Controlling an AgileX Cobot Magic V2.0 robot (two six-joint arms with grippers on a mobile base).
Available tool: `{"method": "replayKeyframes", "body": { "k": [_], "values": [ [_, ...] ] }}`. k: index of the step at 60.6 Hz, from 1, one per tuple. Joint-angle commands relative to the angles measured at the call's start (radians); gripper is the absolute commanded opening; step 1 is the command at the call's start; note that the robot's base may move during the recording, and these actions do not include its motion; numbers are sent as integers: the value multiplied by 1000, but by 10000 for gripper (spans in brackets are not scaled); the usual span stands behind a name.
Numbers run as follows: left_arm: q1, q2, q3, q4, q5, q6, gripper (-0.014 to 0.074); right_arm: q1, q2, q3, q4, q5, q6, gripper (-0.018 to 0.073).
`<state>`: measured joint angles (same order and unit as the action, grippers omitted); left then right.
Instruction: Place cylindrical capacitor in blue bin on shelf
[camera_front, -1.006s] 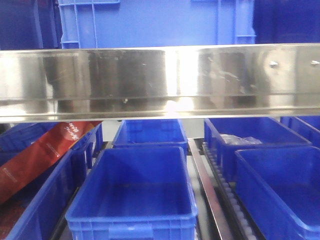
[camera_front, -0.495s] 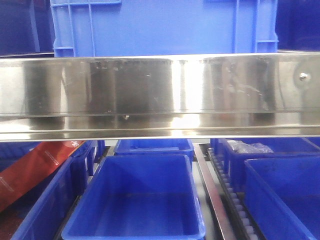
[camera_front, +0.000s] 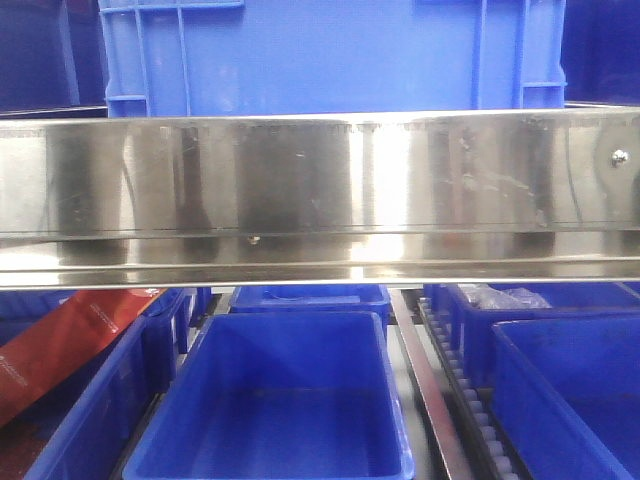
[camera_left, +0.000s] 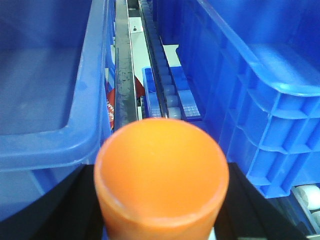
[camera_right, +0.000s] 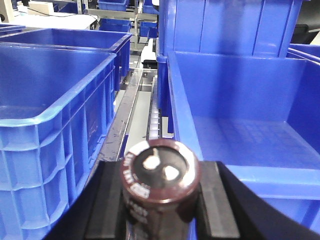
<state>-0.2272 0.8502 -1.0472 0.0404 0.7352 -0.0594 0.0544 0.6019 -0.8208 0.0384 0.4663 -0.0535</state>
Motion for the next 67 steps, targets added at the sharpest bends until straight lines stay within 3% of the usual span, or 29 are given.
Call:
{"method": "replayKeyframes", "body": {
  "k": [1, 46, 54, 67],
  "values": [
    [-6, -5, -5, -1, -20, -4, -111, -1, -7, -6, 1, -25, 0, -60],
    [-11, 7, -12, -24, -75, 10, -111, -1, -7, -6, 1, -25, 0, -60],
    [-73, 80, -101, -26, -77, 140, -111, -1, -7, -6, 1, -25, 0, -60],
    [-254, 324, -435, -26, -55, 142, -111, -1, -7, -6, 1, -28, 0, -60]
  ]
}}
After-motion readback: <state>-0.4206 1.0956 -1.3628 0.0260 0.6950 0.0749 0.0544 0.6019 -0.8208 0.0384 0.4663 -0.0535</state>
